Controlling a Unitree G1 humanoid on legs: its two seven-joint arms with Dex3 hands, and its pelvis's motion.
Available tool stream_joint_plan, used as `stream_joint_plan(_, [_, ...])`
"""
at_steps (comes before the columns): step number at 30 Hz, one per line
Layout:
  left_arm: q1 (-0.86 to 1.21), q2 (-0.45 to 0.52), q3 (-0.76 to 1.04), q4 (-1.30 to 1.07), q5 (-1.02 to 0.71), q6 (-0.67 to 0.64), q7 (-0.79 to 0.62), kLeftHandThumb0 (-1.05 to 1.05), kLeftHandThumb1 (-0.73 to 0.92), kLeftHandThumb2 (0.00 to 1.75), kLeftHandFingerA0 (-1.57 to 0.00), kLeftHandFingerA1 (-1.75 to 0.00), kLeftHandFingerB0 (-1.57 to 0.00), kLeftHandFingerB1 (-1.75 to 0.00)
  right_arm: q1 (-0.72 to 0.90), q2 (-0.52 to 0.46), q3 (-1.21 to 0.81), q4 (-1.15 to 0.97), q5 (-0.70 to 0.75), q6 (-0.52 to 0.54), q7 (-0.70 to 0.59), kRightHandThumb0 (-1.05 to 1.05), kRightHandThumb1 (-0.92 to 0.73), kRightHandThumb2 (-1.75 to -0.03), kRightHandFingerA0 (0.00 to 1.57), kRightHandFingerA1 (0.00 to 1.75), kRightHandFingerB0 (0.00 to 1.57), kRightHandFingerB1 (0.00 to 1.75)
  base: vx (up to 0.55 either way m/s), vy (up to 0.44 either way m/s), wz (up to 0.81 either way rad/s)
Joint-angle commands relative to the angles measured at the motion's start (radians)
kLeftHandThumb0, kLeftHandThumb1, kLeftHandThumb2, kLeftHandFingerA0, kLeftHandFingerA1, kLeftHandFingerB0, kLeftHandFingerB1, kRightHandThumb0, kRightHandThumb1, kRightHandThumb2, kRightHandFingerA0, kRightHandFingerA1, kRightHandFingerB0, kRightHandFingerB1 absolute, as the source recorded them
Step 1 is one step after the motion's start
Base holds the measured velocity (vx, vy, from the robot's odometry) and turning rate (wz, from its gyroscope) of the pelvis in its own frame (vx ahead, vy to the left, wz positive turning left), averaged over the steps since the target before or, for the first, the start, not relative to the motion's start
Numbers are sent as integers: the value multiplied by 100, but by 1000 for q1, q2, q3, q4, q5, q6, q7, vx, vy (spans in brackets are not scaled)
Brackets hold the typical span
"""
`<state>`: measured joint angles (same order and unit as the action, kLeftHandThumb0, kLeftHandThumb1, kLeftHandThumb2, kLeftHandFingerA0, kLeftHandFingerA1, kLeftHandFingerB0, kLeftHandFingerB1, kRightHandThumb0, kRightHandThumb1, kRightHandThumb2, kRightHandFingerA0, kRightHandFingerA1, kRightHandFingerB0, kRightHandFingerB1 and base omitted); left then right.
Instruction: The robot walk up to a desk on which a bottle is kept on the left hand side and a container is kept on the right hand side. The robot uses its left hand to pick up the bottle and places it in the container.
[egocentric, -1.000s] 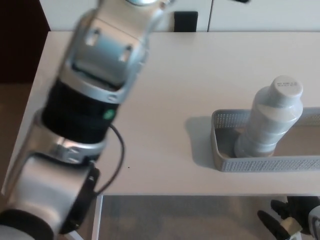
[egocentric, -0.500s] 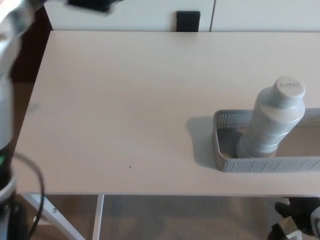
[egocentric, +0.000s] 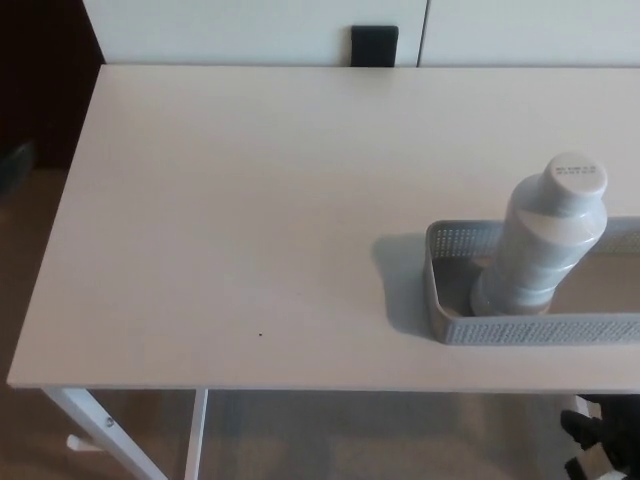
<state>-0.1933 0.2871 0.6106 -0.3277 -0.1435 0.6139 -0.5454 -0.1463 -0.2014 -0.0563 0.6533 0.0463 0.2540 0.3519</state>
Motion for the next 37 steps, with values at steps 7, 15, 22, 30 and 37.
stream_joint_plan(7, [667, 24, 443, 802, -108, -406, -91, 20, 68, 77, 0, -15, -1, -31, 264, 18, -261, -346, 390, 303, 171, 103, -80, -175, 0, 0, 0, 0, 0, 0, 0])
stream_joint_plan(15, [633, 63, 382, 1244, -124, -315, -38, -20, 82, 64, -6, -48, -7, -35, 269, 28, -262, -379, 372, 310, 145, 89, -82, -175, 0, 0, 0, 0, 0, 0, 0])
stream_joint_plan(22, [625, 31, 201, 1370, 4, -472, -19, -82, 70, 103, -1, -41, -12, -46, 249, 61, -269, -387, 368, 341, 89, 83, -92, -175, 0, 0, 0, 0, 0, 0, 0])
stream_joint_plan(30, [622, 14, 25, 1290, 68, -392, -62, -39, 57, 60, -1, -34, -35, -46, 257, 61, -262, -390, 339, 334, 86, 72, -87, -175, 0, 0, 0, 0, 0, 0, 0])
stream_joint_plan(37, [605, 103, -156, 1272, 150, -528, -170, -50, 52, 55, -33, -88, -1, -28, 256, 60, -256, -392, 328, 353, 77, 82, -84, -175, 0, 0, 0, 0, 0, 0, 0])
